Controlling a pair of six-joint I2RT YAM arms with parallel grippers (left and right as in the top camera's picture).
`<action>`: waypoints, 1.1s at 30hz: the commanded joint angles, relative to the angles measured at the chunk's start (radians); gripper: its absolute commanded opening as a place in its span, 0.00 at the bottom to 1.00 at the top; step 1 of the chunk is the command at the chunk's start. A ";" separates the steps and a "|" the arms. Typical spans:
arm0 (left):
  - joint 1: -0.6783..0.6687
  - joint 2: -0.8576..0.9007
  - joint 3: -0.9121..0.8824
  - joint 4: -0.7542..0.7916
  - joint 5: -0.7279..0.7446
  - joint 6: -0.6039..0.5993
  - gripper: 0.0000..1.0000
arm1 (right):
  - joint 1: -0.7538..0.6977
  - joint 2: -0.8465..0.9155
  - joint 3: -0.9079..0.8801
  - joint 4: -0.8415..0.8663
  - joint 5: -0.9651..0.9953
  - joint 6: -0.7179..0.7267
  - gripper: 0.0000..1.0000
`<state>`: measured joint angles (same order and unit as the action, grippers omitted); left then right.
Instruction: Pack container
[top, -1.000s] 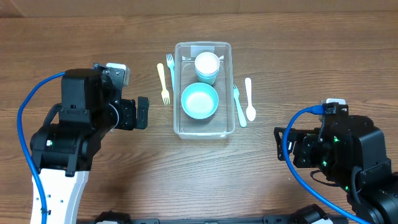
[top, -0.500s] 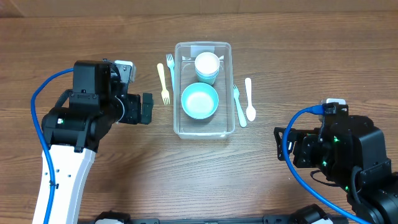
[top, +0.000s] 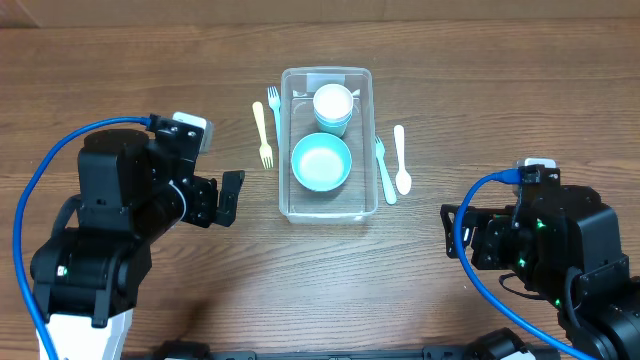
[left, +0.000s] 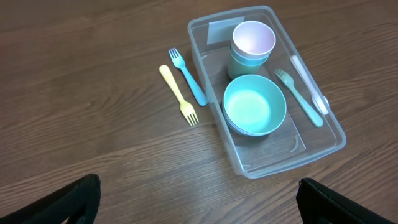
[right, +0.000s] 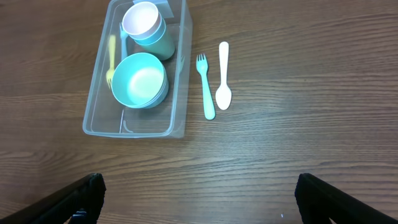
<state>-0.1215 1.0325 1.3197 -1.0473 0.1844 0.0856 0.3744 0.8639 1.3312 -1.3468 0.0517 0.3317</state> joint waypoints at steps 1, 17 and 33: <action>0.008 0.040 -0.002 0.004 0.023 0.023 1.00 | -0.002 -0.005 0.000 0.005 0.002 -0.006 1.00; 0.007 -0.047 -0.002 -0.242 0.122 0.196 1.00 | -0.002 -0.005 0.000 0.034 0.035 -0.025 1.00; 0.008 -0.257 -0.068 -0.212 0.120 0.195 1.00 | -0.170 0.211 -0.003 0.167 0.021 -0.159 1.00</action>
<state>-0.1215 0.7712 1.2560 -1.2606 0.2817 0.2653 0.2962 1.0424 1.3277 -1.2190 0.1783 0.2955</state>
